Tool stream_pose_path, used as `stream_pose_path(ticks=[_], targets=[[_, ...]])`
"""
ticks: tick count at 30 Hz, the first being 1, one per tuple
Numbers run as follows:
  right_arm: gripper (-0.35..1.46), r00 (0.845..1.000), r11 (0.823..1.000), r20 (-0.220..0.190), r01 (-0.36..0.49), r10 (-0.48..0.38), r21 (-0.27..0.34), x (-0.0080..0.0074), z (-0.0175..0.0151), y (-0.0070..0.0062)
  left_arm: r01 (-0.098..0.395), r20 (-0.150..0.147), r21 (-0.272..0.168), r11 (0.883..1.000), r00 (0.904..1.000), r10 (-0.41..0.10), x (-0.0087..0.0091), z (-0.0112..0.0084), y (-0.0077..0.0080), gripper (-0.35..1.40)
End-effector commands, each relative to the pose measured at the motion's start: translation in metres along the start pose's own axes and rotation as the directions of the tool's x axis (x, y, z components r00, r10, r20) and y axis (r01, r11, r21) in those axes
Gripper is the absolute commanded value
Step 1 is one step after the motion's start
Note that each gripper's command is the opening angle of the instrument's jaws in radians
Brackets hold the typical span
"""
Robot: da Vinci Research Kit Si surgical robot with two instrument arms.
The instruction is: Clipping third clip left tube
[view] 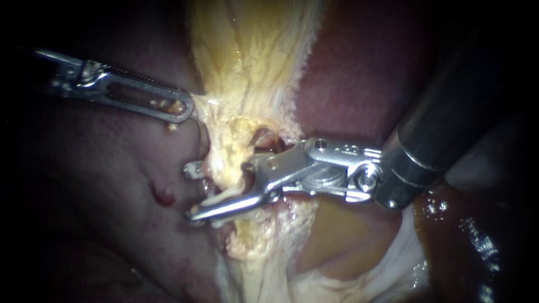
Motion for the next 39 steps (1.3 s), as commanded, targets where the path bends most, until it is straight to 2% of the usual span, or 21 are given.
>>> stream_pose_path(ticks=[1, 18, 25, 30, 33, 36, 39], targets=[[0.49, 1.0, 1.0, 0.0, 0.0, 0.0, 0.0, 0.0, 0.0, -0.0001, 0.0, 0.0, 0.0, 1.0, 1.0, 0.0, 0.0, 0.0, 0.0, -0.35], [0.49, 1.0, 1.0, 0.002, 0.005, -0.005, 0.009, 0.001, 0.0006, -0.0013, 0.0, 0.0, 0.0, 1.0, 1.0, 0.0, 0.0, 0.0, 0.0, -0.35], [0.46, 1.0, 1.0, 0.001, 0.005, -0.005, -0.002, 0.0011, 0.0007, -0.0011, 0.0, 0.0, 0.0, 1.0, 1.0, 0.0, 0.0, 0.0, 0.0, -0.35], [0.35, 1.0, 1.0, 0.001, 0.004, -0.004, -0.015, 0.0009, 0.0005, -0.0008, 0.0, 0.0, 0.0, 1.0, 1.0, 0.0, 0.0, 0.0, 0.0, -0.35], [0.22, 1.0, 1.0, 0.002, 0.004, -0.004, -0.015, 0.0006, 0.0002, -0.0006, 0.0, 0.0, 0.0, 1.0, 1.0, 0.0, 0.0, 0.0, 0.0, -0.35], [0.0, 1.0, 1.0, 0.004, 0.003, -0.003, -0.014, 0.0004, -0.0002, -0.0004, 0.0, 0.0, 0.0, 1.0, 1.0, 0.0, 0.0, 0.0, 0.0, -0.35], [-0.11, 1.0, 1.0, 0.004, 0.002, -0.002, -0.014, 0.0002, -0.0005, -0.0002, 0.0, 0.0, 0.0, 1.0, 1.0, 0.0, 0.0, 0.0, 0.0, -0.35]])
